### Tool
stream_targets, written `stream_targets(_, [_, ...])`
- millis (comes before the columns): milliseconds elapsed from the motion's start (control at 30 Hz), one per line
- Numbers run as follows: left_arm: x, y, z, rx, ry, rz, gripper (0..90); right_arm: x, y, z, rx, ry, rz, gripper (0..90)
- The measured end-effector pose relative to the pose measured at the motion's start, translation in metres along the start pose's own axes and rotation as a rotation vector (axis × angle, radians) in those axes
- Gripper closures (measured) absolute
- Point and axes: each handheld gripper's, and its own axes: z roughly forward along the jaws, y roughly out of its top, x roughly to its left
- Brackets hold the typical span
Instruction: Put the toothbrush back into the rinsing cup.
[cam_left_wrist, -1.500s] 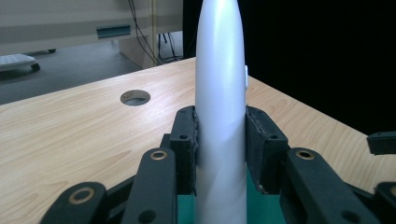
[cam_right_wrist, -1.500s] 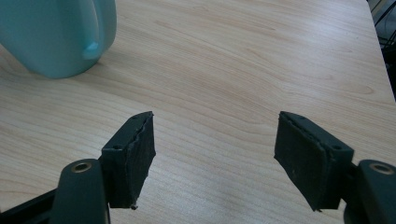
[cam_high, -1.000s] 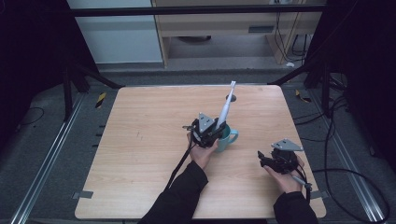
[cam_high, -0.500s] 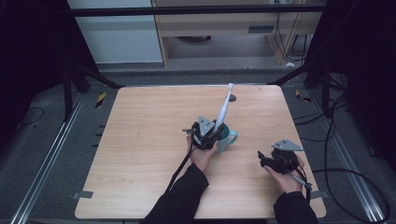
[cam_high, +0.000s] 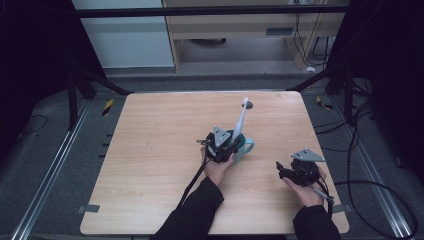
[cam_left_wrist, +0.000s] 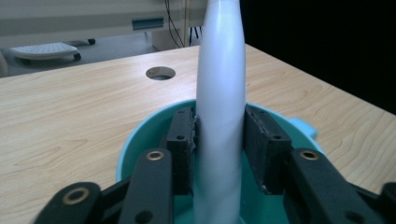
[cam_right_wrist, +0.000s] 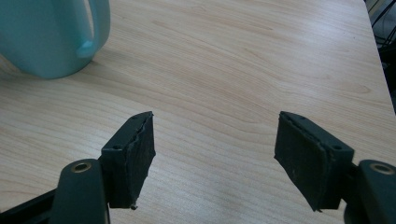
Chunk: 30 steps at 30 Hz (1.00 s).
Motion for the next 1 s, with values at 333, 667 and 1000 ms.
stream_targets(333, [0.002, 0.014, -0.029, -0.03, -0.049, 0.016, 48.9, -0.001, 0.0, -0.002, -0.007, -0.007, 0.006, 27.9])
stream_targets(667, [0.043, 0.028, -0.083, 0.007, 0.003, 0.086, 43.5, -0.001, 0.001, -0.004, -0.033, -0.021, 0.018, 23.7])
stream_targets(1000, [0.107, 0.0, -0.145, 0.05, 0.078, 0.024, 41.4, -0.006, -0.003, -0.007, -0.049, -0.041, 0.034, 20.7])
